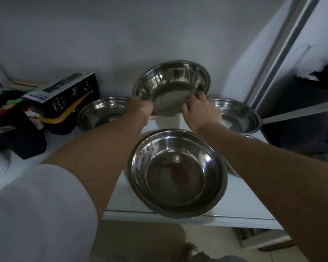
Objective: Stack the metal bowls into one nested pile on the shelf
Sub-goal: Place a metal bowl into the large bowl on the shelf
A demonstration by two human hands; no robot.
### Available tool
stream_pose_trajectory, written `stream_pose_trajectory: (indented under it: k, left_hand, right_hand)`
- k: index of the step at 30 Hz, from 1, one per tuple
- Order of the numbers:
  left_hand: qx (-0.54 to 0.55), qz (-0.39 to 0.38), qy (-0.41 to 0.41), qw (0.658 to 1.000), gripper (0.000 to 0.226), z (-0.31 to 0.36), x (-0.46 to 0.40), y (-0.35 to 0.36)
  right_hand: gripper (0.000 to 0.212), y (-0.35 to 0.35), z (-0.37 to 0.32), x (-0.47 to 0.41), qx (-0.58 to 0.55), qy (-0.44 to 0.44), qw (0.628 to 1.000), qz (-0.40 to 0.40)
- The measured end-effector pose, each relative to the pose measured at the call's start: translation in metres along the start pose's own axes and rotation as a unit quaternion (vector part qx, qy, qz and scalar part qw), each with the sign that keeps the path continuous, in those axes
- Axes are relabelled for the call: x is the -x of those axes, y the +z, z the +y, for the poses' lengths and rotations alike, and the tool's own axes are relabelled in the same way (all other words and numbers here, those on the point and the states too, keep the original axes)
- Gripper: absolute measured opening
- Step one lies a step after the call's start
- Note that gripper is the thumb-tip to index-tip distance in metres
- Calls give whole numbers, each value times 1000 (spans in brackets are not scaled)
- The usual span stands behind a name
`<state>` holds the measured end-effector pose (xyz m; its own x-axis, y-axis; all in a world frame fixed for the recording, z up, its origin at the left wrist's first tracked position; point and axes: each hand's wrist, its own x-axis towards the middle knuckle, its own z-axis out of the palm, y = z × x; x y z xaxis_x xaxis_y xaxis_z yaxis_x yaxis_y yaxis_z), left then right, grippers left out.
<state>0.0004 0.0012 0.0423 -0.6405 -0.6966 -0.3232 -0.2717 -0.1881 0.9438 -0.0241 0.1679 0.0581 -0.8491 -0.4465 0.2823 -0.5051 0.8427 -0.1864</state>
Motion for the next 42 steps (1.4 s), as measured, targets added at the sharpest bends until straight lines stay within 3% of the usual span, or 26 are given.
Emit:
stream_pose_trajectory:
  k: [5, 8, 11, 15, 19, 21, 24, 27, 37, 42]
  left_hand:
    - [-63, -31, 19, 997, 46, 11, 45, -28]
    - [-120, -65, -12, 991, 25, 9, 78, -48]
    - [-181, -116, -47, 976, 20, -1, 98, -64]
    - [-214, -149, -66, 963, 28, -22, 121, -75]
    - [-271, -119, -34, 954, 15, -44, 125, -79]
    - [-367, -87, 7, 926, 6, -49, 126, -81]
    - [-549, -20, 120, 827, 16, -57, 124, -85]
    - [-591, -7, 155, 791, 15, -68, 117, -85]
    - [-585, 2, 159, 795, 13, -70, 102, -83]
    - [-577, 36, 176, 796, 20, -61, 76, -81]
  right_hand:
    - [50, -34, -8, 22, 21, 59, 998, 10]
    - [61, -45, -10, 41, -22, 98, 995, -9]
    - [64, -49, -7, 58, -77, 148, 985, -33]
    - [55, -44, 9, 91, -41, 145, 983, -107]
    - [60, -25, 21, 122, -26, 141, 973, -181]
    - [58, -12, 26, 129, -15, 136, 969, -207]
    - [54, -1, 27, 135, 3, 127, 969, -211]
    - [54, 0, 27, 137, 10, 126, 971, -201]
    - [51, 10, 28, 133, -2, 133, 967, -219]
    - [56, 5, 30, 109, -1, 118, 980, -161]
